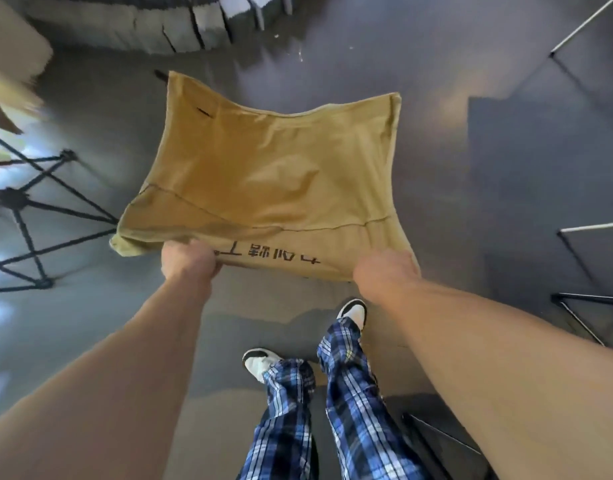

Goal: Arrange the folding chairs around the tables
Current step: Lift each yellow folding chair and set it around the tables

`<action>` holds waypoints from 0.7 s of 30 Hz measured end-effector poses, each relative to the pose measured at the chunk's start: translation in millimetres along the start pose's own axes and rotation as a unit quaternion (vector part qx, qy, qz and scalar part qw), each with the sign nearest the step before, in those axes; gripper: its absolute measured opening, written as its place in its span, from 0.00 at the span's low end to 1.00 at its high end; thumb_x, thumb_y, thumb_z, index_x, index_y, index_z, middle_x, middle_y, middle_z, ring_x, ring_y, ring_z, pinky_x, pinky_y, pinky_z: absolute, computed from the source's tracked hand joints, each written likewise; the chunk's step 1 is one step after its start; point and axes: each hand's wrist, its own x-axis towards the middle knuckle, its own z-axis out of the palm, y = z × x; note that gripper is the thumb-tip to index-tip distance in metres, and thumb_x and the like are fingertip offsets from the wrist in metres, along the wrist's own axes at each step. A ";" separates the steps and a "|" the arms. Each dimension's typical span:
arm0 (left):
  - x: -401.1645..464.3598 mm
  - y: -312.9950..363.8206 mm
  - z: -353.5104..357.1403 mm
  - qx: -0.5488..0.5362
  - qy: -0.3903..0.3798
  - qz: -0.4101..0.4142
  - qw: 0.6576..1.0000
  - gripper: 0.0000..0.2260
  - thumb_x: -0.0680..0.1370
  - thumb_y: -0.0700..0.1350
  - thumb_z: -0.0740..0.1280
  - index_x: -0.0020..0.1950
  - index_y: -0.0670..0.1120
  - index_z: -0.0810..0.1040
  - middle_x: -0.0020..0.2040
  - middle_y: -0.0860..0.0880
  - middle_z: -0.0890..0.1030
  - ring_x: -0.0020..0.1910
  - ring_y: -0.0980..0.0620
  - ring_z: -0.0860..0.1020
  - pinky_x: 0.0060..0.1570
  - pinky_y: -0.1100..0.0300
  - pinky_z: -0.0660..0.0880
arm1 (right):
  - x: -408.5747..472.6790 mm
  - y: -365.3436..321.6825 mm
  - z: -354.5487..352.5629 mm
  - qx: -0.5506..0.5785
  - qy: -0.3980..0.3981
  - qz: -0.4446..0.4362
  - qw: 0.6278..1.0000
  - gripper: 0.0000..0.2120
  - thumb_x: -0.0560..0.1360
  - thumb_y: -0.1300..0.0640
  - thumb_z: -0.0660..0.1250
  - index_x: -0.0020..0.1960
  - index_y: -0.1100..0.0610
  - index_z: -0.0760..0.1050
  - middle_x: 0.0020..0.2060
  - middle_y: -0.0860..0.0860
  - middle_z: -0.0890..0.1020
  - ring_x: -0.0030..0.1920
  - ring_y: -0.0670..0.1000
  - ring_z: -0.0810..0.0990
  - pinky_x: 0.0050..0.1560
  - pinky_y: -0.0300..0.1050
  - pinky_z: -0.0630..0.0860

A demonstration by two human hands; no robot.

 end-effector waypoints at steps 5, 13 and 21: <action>-27.8 39.3 78.5 0.144 -0.092 0.037 0.985 0.09 0.77 0.33 0.62 0.55 0.38 0.77 0.40 0.44 0.76 0.37 0.47 0.78 0.50 0.48 0.80 | 14.1 86.1 -8.1 0.050 0.018 0.040 0.998 0.15 0.75 0.63 0.63 0.59 0.55 0.79 0.56 0.52 0.80 0.57 0.57 0.79 0.51 0.50 0.79; -120.1 108.0 251.3 0.267 -0.196 0.139 0.933 0.06 0.77 0.38 0.63 0.41 0.46 0.74 0.41 0.45 0.78 0.44 0.42 0.81 0.49 0.47 0.80 | 12.5 237.9 0.7 0.152 0.001 0.142 0.978 0.07 0.74 0.65 0.61 0.46 0.54 0.73 0.37 0.51 0.72 0.50 0.56 0.79 0.43 0.47 0.74; -162.2 185.6 387.1 0.370 -0.239 0.222 0.870 0.05 0.78 0.37 0.60 0.46 0.39 0.75 0.50 0.40 0.82 0.47 0.41 0.82 0.53 0.43 0.80 | 31.6 316.7 -26.4 0.233 0.001 0.226 0.946 0.12 0.78 0.63 0.59 0.56 0.55 0.78 0.44 0.50 0.77 0.46 0.54 0.77 0.42 0.46 0.71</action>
